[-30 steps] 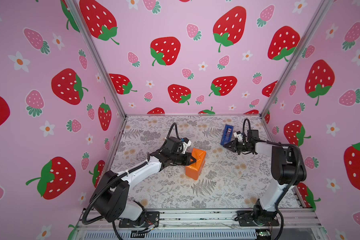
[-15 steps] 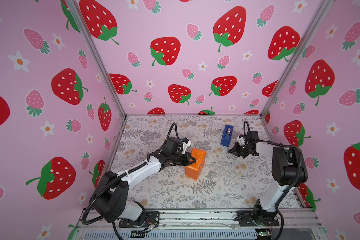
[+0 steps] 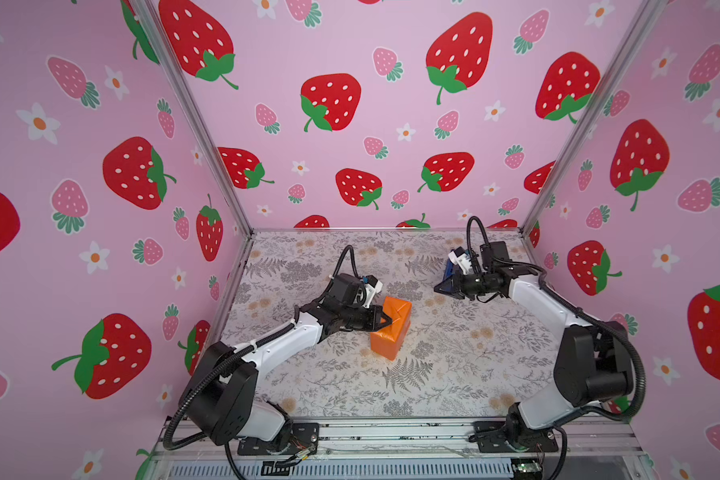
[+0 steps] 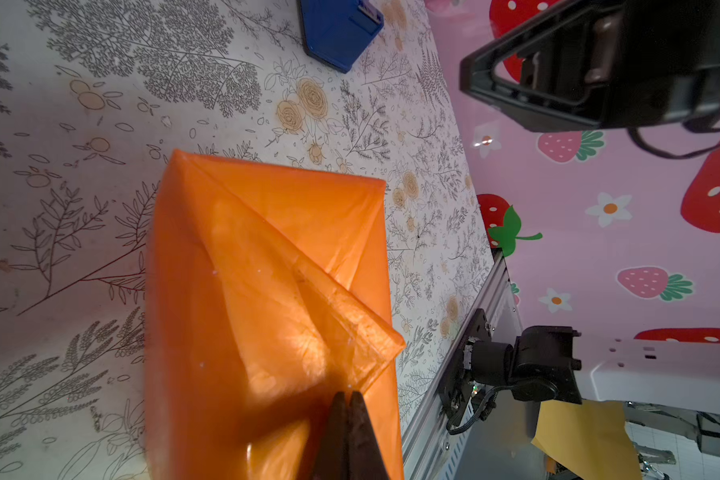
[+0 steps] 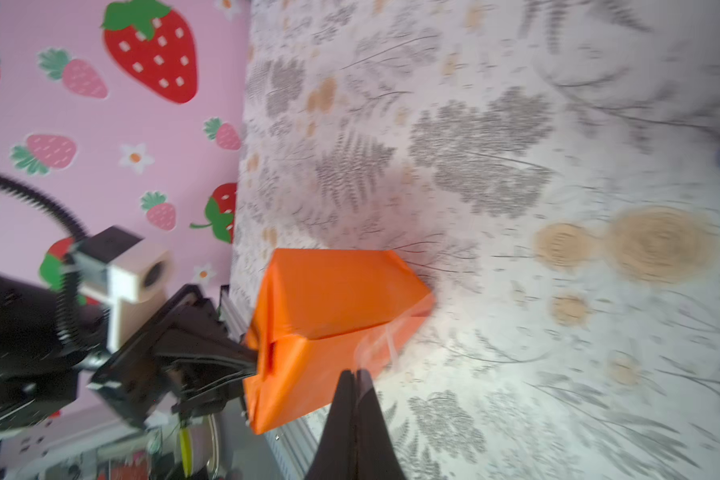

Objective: Wrap the gift box in paper

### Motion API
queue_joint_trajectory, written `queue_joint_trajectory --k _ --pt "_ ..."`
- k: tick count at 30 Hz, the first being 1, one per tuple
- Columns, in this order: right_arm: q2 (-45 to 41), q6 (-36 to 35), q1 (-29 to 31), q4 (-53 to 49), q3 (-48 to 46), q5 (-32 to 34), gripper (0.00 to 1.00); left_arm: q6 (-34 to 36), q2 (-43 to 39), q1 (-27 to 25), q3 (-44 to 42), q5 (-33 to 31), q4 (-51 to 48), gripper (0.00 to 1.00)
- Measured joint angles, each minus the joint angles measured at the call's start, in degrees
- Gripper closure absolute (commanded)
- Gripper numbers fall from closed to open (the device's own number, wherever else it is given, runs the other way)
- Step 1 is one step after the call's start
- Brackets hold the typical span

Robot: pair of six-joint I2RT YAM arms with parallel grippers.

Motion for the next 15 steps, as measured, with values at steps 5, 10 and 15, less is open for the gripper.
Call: queue_joint_trajectory --k 5,10,15 --pt "0.28 0.17 8.74 -1.46 4.15 -6.32 1.00 0.24 0.11 0.00 0.07 0.22 -0.02 1.00" --pt "3.58 -0.15 14.29 -3.76 6.75 -10.91 1.00 0.44 0.46 0.02 0.39 0.63 -0.17 1.00" --pt "8.72 -3.69 14.97 -7.91 8.20 -14.01 1.00 0.70 0.57 0.13 0.44 0.96 -0.20 1.00"
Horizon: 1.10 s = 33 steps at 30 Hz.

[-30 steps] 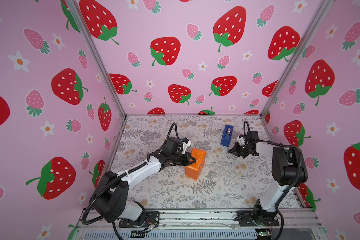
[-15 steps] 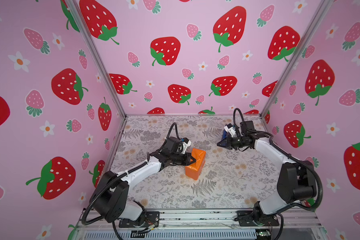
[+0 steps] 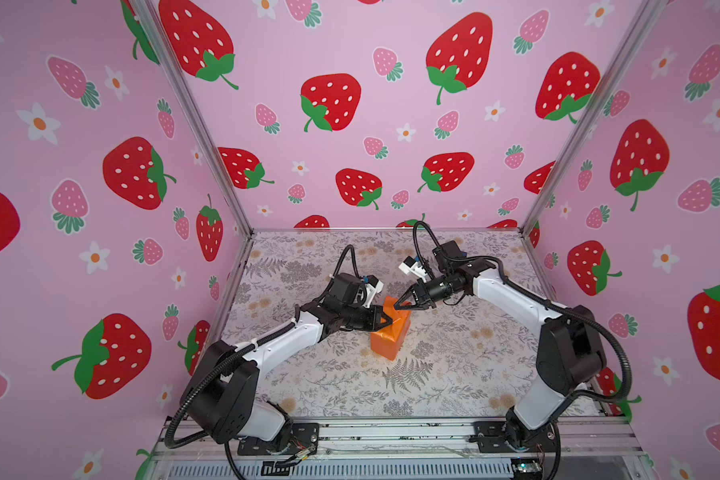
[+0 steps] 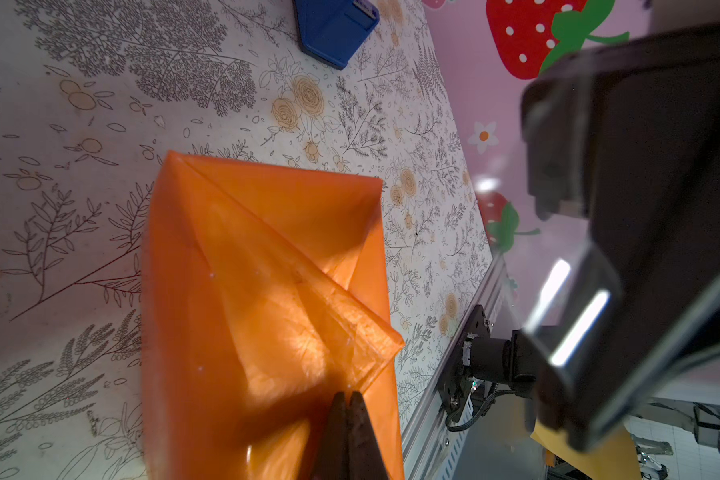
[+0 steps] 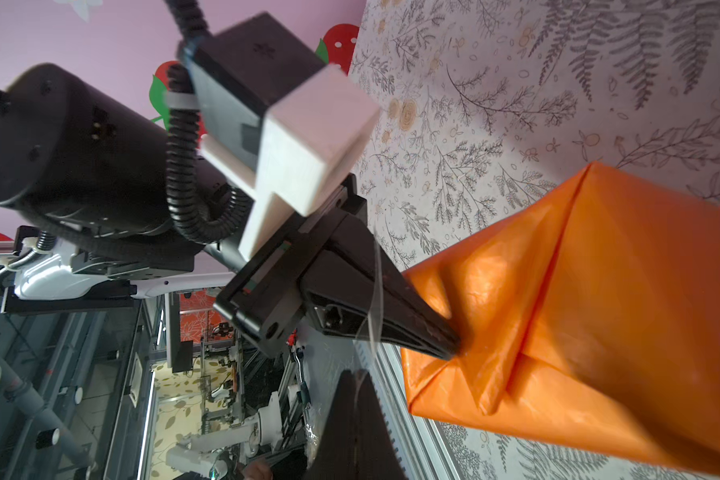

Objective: Wrap the gift box in paper

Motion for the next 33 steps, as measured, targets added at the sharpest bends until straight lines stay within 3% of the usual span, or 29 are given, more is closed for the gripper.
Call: queue_joint_trajectory --k 8,33 --pt "4.07 -3.85 0.96 -4.15 0.70 -1.75 1.00 0.52 0.04 0.02 0.00 0.13 0.00 1.00" --pt "7.17 -4.13 0.24 -7.72 -1.20 0.07 1.00 0.81 0.22 0.07 0.11 0.42 0.00 1.00"
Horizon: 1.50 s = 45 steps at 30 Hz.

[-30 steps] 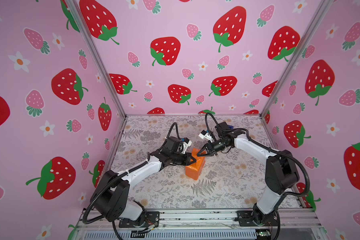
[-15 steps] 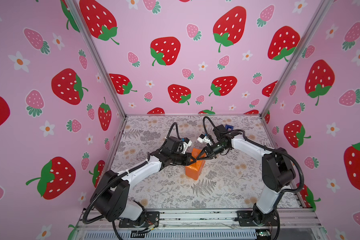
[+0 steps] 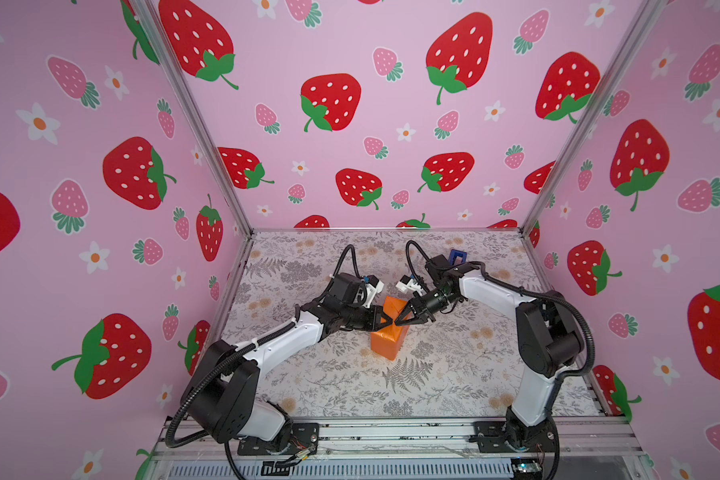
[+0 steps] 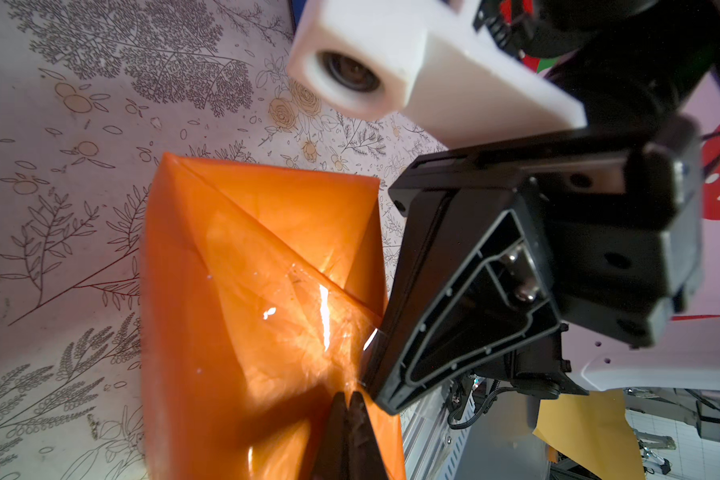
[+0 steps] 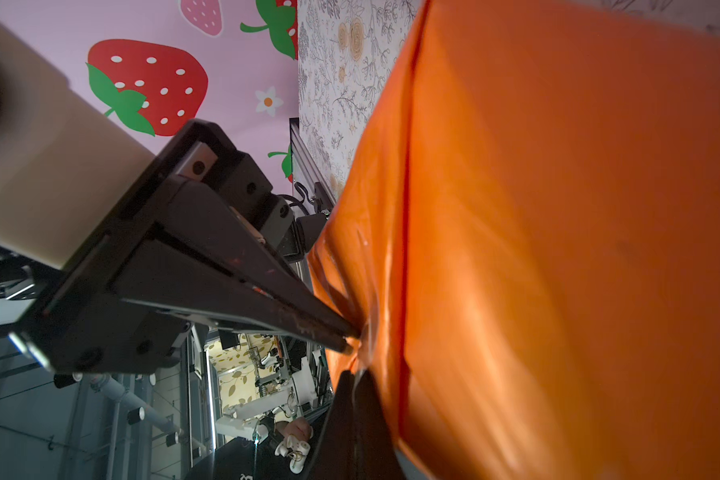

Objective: Wrap the gift box in paper

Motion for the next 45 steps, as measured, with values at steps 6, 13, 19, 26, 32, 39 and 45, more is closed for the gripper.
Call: queue_joint_trajectory --k 6,13,19,26,32,39,45 --pt "-0.04 0.04 -0.37 0.09 -0.13 0.02 1.00 0.07 0.00 0.02 0.15 0.04 -0.33 1.00" --pt "-0.04 0.04 -0.48 0.11 -0.35 -0.15 1.00 0.35 -0.50 0.00 1.42 -0.11 -3.65 1.00" --pt "-0.04 0.04 -0.70 0.02 -0.39 -0.17 1.00 1.42 -0.55 -0.04 4.50 -0.11 -10.16 1.00" --pt "-0.04 0.04 -0.70 0.02 -0.39 -0.17 1.00 1.77 -0.33 -0.04 9.77 -0.68 -14.43 1.00" --pt "-0.04 0.04 -0.70 0.02 -0.39 -0.20 1.00 1.64 3.76 -0.04 16.96 -2.14 -15.58 1.00" --pt "-0.04 0.07 -0.70 0.02 -0.39 -0.20 1.00 0.98 9.16 -0.11 17.77 -4.81 -17.03 1.00" --pt "-0.04 0.07 -0.70 0.04 -0.39 -0.20 1.00 0.13 10.08 -0.13 17.77 -5.14 -17.07 1.00"
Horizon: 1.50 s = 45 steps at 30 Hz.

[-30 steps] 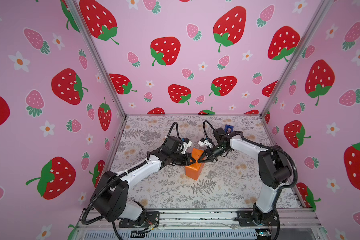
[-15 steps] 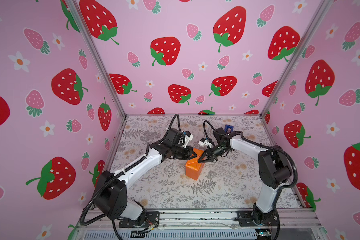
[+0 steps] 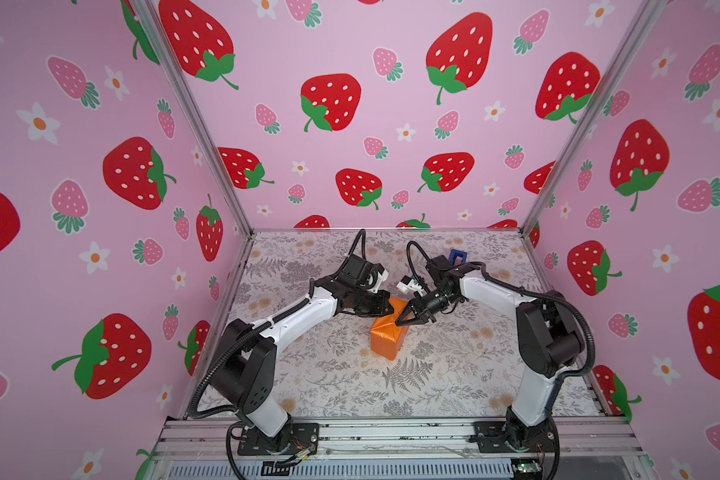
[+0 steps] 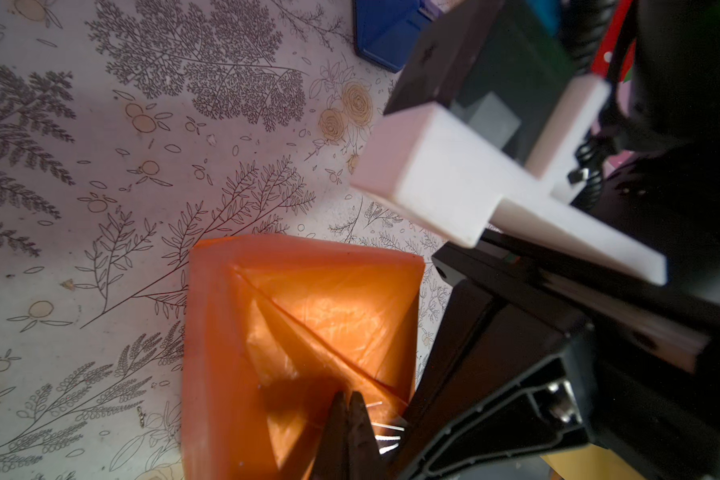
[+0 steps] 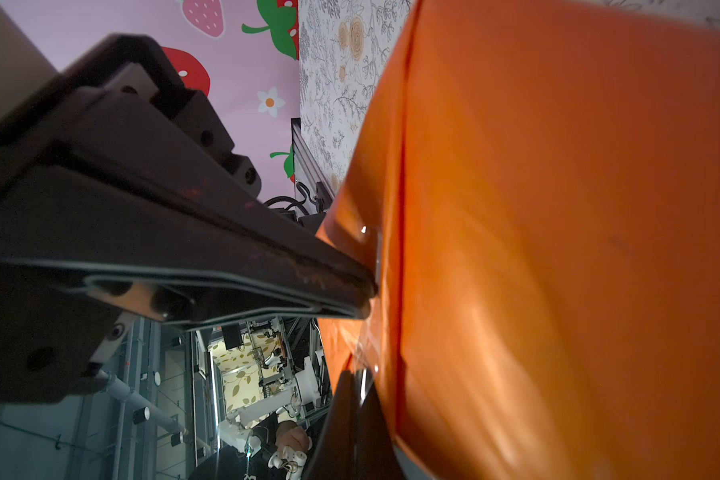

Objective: Wrap the gift box in paper

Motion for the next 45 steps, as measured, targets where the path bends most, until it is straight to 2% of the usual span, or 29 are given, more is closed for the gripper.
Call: queue_joint_trajectory --k 8,19,25,32,40,45 --pt "-2.23 0.44 0.07 -0.11 -0.68 1.33 0.85 -0.17 0.04 -0.22 -0.46 -0.07 1.05 1.00" --pt "-14.21 4.44 -1.07 -2.47 -8.87 8.02 0.79 -0.15 -0.13 -0.09 -1.09 -0.11 1.70 1.00" --pt "-18.14 8.66 -2.14 -3.30 -5.70 14.73 0.80 -0.15 -0.13 -0.09 -1.20 0.13 1.95 1.00" --pt "-15.93 15.28 1.90 2.84 -1.16 20.61 0.92 -0.15 -0.17 -0.07 -1.44 0.31 2.29 1.00" --pt "-8.04 20.15 5.62 10.27 0.83 22.18 0.97 -0.13 -0.33 -0.09 -1.62 0.00 2.36 1.00" --pt "-7.52 20.35 6.25 10.38 0.50 22.62 1.00 -0.07 -0.76 0.24 -2.08 -0.37 2.40 1.00"
